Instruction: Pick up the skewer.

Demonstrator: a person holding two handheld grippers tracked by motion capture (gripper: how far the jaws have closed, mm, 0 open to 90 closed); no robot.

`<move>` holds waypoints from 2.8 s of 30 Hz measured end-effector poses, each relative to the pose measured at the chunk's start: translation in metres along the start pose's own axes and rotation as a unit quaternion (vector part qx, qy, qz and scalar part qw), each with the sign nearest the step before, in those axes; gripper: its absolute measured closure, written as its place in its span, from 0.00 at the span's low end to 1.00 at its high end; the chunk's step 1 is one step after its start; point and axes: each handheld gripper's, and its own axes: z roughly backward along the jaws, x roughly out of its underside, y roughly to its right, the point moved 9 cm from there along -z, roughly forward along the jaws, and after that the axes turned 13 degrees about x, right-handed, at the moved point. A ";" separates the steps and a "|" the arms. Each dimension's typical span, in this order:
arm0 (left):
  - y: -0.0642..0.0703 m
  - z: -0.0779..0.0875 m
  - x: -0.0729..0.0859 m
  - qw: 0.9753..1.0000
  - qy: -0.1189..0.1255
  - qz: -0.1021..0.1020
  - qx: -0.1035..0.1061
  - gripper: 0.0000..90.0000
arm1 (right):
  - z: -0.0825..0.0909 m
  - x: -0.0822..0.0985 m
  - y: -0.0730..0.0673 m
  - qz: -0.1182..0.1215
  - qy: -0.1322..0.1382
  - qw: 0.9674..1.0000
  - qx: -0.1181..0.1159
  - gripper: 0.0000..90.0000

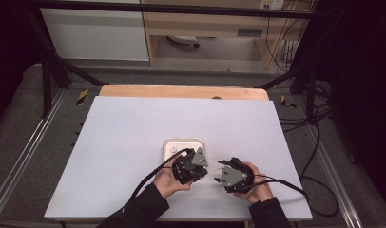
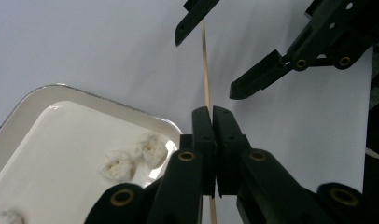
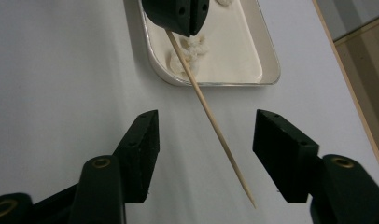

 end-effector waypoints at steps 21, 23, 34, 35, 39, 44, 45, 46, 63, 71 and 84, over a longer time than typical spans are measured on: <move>0.007 -0.011 -0.006 0.999 -0.023 -0.019 0.011 0.98 | 0.001 0.006 -0.005 0.106 0.012 0.994 -0.010 0.79; 0.008 -0.012 -0.005 0.999 -0.025 -0.020 0.012 0.98 | 0.001 0.005 -0.007 0.120 0.018 0.992 -0.014 0.84; 0.010 -0.015 -0.004 0.999 -0.031 -0.025 0.018 0.98 | 0.004 0.005 -0.010 0.150 0.029 0.988 -0.019 0.95; 0.010 -0.015 -0.004 0.999 -0.032 -0.024 0.018 0.98 | 0.004 0.005 -0.010 0.156 0.031 0.987 -0.019 0.96; 0.011 -0.015 -0.004 0.999 -0.033 -0.024 0.020 0.98 | 0.006 0.006 -0.011 0.169 0.032 0.985 -0.023 0.98; 0.010 -0.015 -0.003 0.999 -0.038 -0.017 0.026 0.98 | 0.006 0.005 -0.012 0.179 0.029 0.983 -0.027 0.99; 0.009 -0.015 -0.002 0.999 -0.041 -0.015 0.025 0.97 | 0.006 0.004 -0.012 0.185 0.026 0.982 -0.029 0.99; 0.008 -0.014 -0.002 0.999 -0.042 -0.015 0.022 0.97 | 0.006 0.004 -0.012 0.185 0.026 0.982 -0.029 0.99; 0.003 -0.013 0.014 0.990 -0.137 0.017 0.034 0.82 | 0.005 0.006 -0.009 0.217 -0.003 0.976 -0.025 0.99; 0.005 -0.021 0.014 0.987 -0.153 0.014 0.035 0.94 | 0.003 0.004 -0.010 0.233 -0.001 0.972 -0.025 0.99; 0.005 -0.022 0.016 0.987 -0.161 0.001 0.015 0.98 | 0.004 0.003 -0.010 0.235 -0.001 0.972 -0.026 0.99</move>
